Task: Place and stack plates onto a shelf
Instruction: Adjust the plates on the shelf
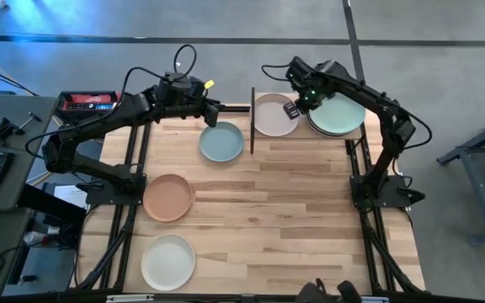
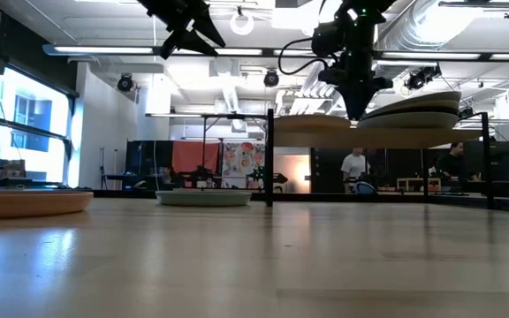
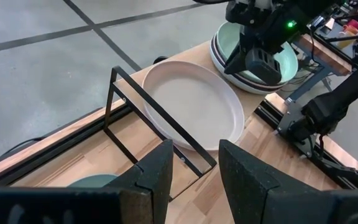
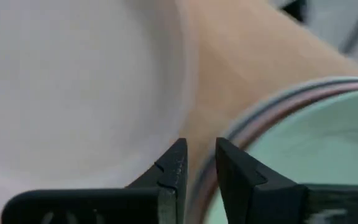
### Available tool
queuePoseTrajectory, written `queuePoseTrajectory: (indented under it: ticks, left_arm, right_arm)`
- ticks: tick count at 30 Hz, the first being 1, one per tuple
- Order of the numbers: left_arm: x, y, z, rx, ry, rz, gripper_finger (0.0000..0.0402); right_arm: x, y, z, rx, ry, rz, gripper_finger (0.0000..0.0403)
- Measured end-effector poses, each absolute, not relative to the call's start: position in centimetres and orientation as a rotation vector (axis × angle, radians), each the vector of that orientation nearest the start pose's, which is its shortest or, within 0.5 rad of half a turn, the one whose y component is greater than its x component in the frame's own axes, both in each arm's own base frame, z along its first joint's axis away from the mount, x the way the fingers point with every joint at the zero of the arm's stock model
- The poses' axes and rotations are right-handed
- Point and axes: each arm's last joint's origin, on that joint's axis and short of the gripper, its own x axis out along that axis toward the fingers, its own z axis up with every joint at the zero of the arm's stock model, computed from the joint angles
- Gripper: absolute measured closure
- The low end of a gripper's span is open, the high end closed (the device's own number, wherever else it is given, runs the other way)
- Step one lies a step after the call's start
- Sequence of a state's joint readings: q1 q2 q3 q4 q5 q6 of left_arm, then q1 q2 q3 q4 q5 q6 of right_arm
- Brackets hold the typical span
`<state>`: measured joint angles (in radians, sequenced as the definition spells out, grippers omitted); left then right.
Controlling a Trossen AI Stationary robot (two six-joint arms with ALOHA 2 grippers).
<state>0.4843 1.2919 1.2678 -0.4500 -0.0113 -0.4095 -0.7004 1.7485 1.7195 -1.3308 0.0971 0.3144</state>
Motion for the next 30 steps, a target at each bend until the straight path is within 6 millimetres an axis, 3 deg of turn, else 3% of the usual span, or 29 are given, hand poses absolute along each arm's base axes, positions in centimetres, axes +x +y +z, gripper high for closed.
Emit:
queuePoseTrajectory:
  ticks: [11, 25, 30]
  left_arm:
    - [24.7, 13.1, 36.7, -0.511, 0.359, 0.578, 0.0284]
    - [24.7, 13.1, 36.7, -0.513, 0.359, 0.578, 0.0284]
    - [24.7, 13.1, 36.7, -0.513, 0.359, 0.578, 0.0284]
  right_arm:
    - [28.3, -19.5, 31.6, 0.693, 1.191, -0.746, 0.0341]
    - [28.3, -19.2, 31.4, 0.716, 1.216, -0.762, 0.0341]
    - [28.7, -19.5, 30.5, 0.713, 1.257, -0.767, 0.0341]
